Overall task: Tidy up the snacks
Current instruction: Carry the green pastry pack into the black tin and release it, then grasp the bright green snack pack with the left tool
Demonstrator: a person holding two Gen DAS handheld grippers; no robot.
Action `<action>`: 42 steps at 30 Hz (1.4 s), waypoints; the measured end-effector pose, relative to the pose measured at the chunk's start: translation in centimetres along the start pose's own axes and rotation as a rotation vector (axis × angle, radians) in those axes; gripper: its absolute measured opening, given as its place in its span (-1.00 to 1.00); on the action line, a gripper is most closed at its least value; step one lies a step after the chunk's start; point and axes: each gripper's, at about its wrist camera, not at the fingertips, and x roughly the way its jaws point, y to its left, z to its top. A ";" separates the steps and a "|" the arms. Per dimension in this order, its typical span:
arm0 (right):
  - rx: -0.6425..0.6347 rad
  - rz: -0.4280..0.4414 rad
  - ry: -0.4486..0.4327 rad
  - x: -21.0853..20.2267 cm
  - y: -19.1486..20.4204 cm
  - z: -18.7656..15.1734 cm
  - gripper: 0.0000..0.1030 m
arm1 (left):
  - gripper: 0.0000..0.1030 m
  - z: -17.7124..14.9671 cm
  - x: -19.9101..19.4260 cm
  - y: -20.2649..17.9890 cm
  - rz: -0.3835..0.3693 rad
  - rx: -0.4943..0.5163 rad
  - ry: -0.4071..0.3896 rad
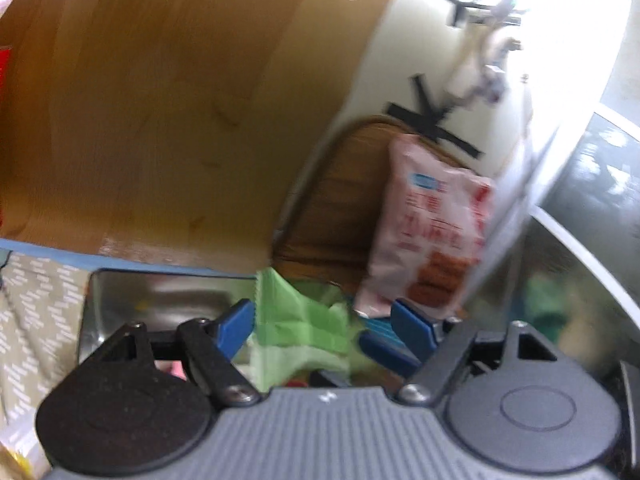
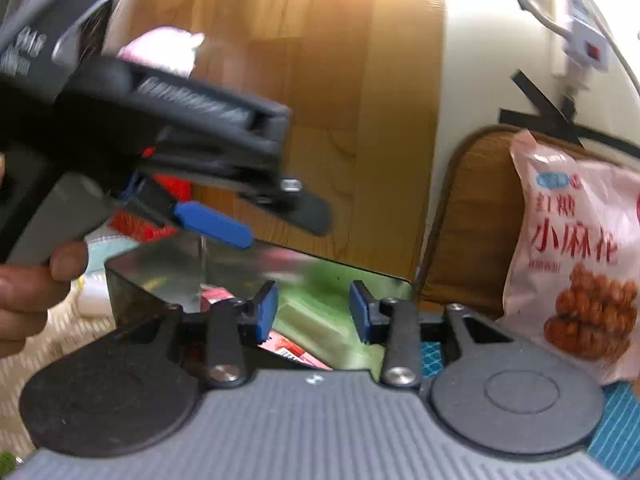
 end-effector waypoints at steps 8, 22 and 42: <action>0.242 -0.090 -0.058 -6.8 -4.6 -2.0 0.65 | 0.68 -2.1 -5.9 2.9 0.009 -0.062 -0.107; 0.257 0.167 0.269 -5.6 -0.8 -5.9 -0.03 | 0.68 -12.8 -11.9 7.0 0.022 -0.193 -0.001; -0.020 0.422 0.263 -8.6 12.5 -5.5 0.66 | 0.68 -14.8 -19.1 9.9 -0.019 -0.218 -0.068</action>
